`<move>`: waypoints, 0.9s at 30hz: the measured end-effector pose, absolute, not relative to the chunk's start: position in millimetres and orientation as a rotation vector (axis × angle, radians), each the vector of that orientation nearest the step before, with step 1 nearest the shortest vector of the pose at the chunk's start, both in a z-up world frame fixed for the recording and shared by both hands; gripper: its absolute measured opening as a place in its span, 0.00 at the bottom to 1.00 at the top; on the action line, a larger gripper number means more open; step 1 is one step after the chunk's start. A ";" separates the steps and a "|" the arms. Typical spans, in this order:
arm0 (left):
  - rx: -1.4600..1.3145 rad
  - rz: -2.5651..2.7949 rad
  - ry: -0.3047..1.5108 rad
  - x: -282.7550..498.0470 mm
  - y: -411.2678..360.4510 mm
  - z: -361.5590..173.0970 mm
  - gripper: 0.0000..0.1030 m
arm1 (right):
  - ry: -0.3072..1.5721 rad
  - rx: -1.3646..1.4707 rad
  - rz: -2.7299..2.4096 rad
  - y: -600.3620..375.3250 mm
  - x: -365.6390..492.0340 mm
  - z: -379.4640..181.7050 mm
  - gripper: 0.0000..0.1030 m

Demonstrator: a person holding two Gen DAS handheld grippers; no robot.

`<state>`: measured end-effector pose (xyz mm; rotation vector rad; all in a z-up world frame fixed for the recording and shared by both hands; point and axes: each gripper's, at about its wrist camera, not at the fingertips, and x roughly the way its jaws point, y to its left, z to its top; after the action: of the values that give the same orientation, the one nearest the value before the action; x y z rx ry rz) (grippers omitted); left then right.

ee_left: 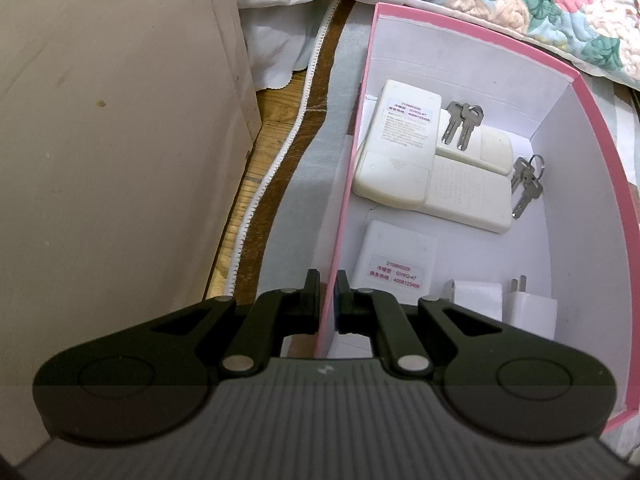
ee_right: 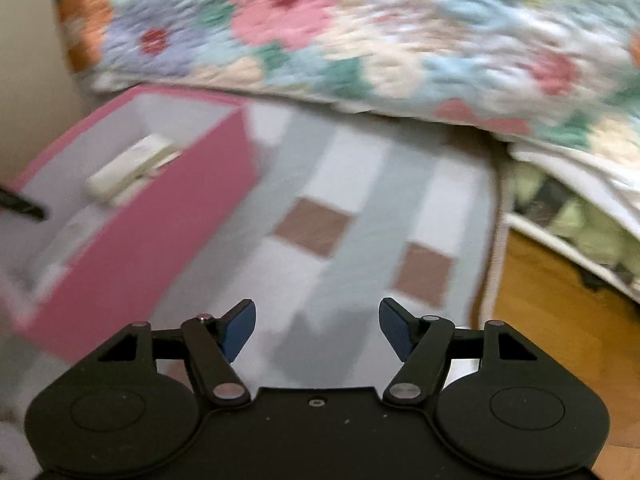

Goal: Organize rigid objects

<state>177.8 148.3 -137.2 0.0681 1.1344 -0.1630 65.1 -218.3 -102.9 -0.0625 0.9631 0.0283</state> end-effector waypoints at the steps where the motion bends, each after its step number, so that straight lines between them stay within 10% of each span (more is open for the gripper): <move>1: 0.064 -0.162 1.138 178.3 148.7 -137.0 0.06 | 0.974 -0.059 -0.010 -227.6 67.0 -108.1 0.71; 18: 0.058 -0.169 1.136 177.6 150.4 -136.9 0.06 | 1.164 -0.093 -0.093 -308.3 101.4 -174.4 0.72; 21: 0.056 -0.168 1.132 177.4 150.2 -135.9 0.06 | 1.190 0.014 -0.037 -319.5 103.0 -172.1 0.47; 27: 0.053 -0.167 1.134 177.9 150.4 -136.3 0.06 | 1.165 0.059 -0.040 -309.7 92.1 -164.0 0.46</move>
<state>177.9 150.4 -136.3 0.0528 1.1335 -0.1671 92.1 -309.7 -164.0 0.0591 1.1651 -0.0400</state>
